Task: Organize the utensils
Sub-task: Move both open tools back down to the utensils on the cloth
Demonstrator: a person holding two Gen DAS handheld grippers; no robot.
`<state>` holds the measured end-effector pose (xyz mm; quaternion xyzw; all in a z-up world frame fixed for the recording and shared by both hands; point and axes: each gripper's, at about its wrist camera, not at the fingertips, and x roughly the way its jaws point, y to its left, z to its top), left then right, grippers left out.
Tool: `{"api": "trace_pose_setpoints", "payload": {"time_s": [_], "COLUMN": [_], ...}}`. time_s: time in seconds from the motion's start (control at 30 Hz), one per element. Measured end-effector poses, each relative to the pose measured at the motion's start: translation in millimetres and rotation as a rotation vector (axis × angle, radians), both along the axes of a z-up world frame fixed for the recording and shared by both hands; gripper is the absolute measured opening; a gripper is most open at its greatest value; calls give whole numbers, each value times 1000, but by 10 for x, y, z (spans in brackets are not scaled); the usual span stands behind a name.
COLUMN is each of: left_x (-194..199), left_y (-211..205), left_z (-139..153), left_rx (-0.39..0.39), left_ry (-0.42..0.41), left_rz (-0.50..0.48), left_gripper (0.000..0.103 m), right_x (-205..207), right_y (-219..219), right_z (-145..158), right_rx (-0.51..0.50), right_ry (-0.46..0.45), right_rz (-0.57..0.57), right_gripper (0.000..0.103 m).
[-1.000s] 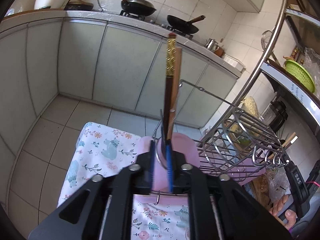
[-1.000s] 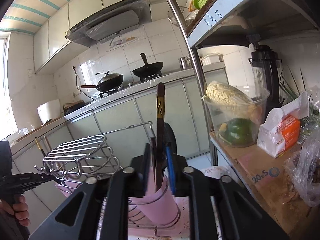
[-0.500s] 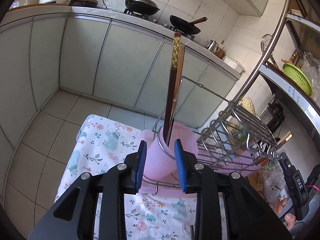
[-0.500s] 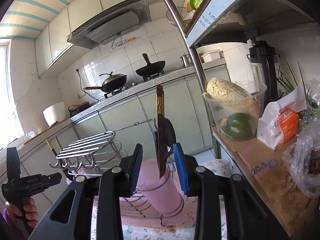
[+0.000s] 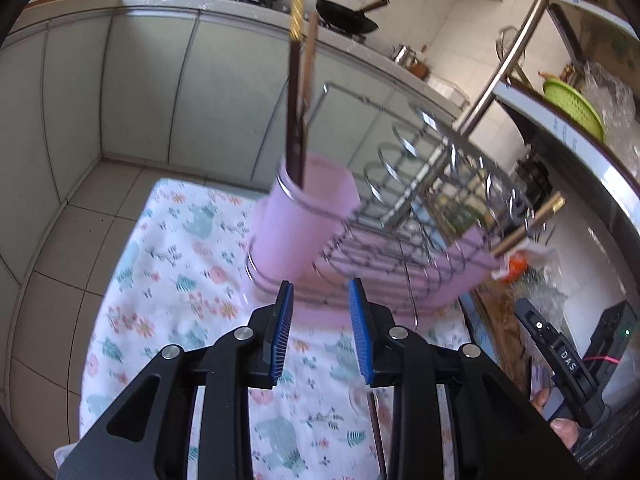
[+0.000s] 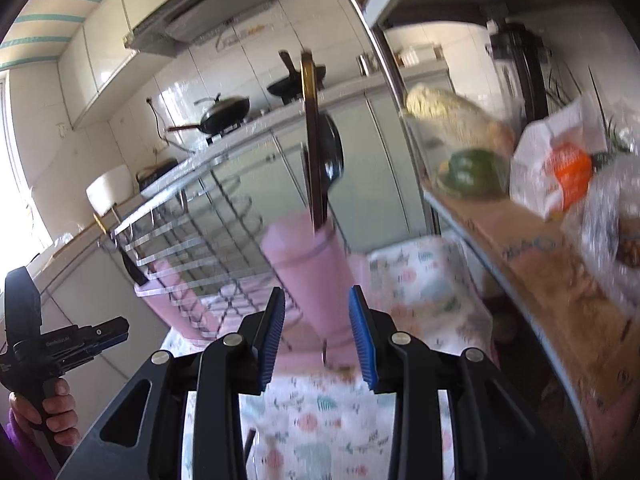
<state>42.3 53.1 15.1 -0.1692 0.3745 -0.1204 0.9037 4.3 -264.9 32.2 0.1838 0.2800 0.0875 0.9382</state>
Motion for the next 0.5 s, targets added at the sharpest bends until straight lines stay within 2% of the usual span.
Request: {"api": "trace_pose_setpoints", "payload": {"time_s": [0.3, 0.5], "left_x": [-100, -168], "left_y": [-276, -465], "left_z": [-288, -543], "left_rx": [35, -16], "left_ry": [108, 237], "left_rz": [-108, -217], "left_gripper": [29, 29], "right_x": [-79, -106], "right_y": [75, 84], "right_z": [-198, -244], "right_rx": [-1, 15], "right_ry": [87, 114], "right_rz": [43, 64], "right_gripper": [32, 32]}}
